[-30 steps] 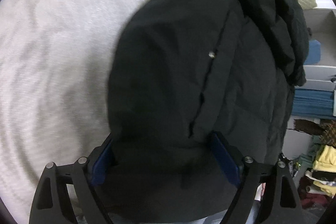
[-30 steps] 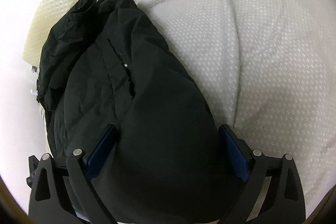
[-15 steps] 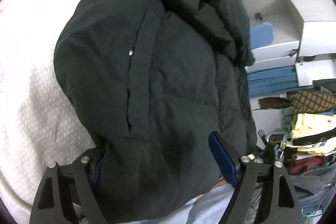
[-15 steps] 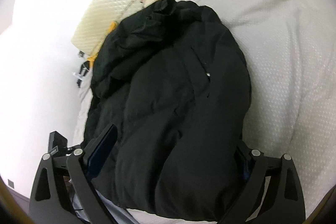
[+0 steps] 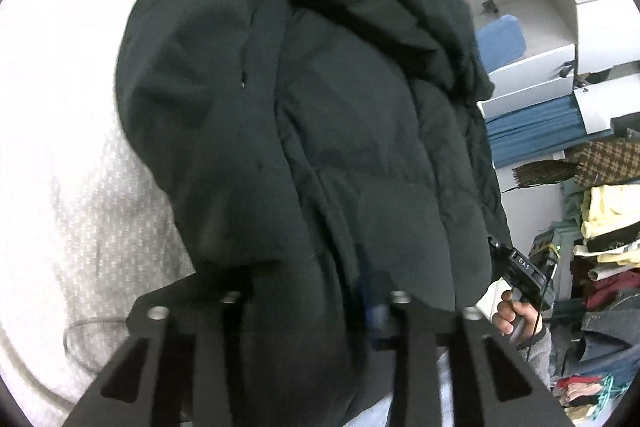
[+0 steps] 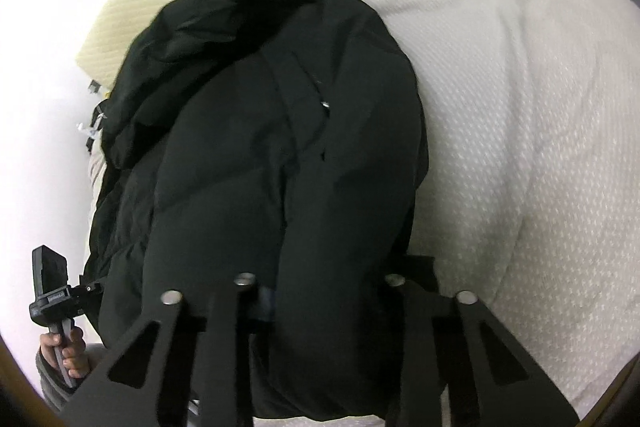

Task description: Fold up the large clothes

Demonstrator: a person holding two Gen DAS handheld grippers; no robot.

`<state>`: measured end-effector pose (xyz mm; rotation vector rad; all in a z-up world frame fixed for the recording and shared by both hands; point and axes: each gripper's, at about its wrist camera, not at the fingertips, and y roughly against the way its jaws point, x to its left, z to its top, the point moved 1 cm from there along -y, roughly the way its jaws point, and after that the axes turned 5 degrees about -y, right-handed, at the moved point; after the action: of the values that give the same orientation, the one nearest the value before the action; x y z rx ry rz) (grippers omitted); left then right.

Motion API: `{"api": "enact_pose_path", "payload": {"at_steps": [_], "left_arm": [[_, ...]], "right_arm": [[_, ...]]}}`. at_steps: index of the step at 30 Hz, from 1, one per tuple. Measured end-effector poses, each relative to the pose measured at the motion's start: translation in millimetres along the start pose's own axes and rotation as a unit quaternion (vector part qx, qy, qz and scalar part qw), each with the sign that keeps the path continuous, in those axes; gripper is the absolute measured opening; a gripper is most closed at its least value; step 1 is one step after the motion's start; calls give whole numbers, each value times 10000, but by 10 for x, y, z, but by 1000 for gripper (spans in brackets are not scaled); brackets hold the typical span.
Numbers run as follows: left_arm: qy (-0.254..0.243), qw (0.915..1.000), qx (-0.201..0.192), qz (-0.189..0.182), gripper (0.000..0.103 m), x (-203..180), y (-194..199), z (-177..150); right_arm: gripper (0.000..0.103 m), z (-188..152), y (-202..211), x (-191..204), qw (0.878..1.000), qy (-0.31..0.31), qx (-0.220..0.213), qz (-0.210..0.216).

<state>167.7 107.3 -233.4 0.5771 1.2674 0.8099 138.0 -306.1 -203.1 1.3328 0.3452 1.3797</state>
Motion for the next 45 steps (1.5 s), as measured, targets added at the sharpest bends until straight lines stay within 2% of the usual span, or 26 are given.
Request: {"api": "enact_pose_path", "payload": {"at_steps": [1,2,5,10,12,14,19,24,27,33,36,41,45], "left_arm": [[-5,10000,-75,-35,17,21,50,10],[2,9997,-203,-144,14,-2,141,9],[9,9976,-544,-427,11,-81,390,16],[-61,9944,-919,-522,7,-237,828,-33],[-190,9934,-1089,-293,6,-313,1049,-75],[-303,9923,-1175,-252,5,-217,1348,-132],[-274,9872,-1501,-458,3,-130,2064,-261],[-384,9803,-1749,-834,3,-192,2565,-500],[-332,9767,-1819,-1084,3,-230,2869,-724],[-319,9778,-1789,-1043,3,-368,3249,-1064],[-412,9771,-1836,-996,3,-474,3419,-1147],[-486,9793,-1774,-840,3,-599,3448,-1034],[-406,9814,-1746,-680,4,-542,3389,-679]], "right_arm": [[17,-8,15,15,10000,67,-37,22],[16,-12,67,66,9998,167,-108,83],[13,48,268,96,9988,245,-247,332],[11,9,654,318,9945,657,-379,728],[11,-15,815,385,9924,716,-470,880],[11,-39,1008,468,9891,787,-583,1100],[10,-90,1440,485,9799,835,-784,1634],[10,-221,2012,376,9685,854,-1014,2107],[10,-363,2338,412,9650,1058,-1106,2129],[10,-591,2782,457,9665,1192,-954,2064],[10,-645,2970,485,9685,1232,-1025,1908],[10,-426,2980,527,9690,1201,-1090,1863],[10,-62,2762,566,9713,957,-1074,1896]]}}
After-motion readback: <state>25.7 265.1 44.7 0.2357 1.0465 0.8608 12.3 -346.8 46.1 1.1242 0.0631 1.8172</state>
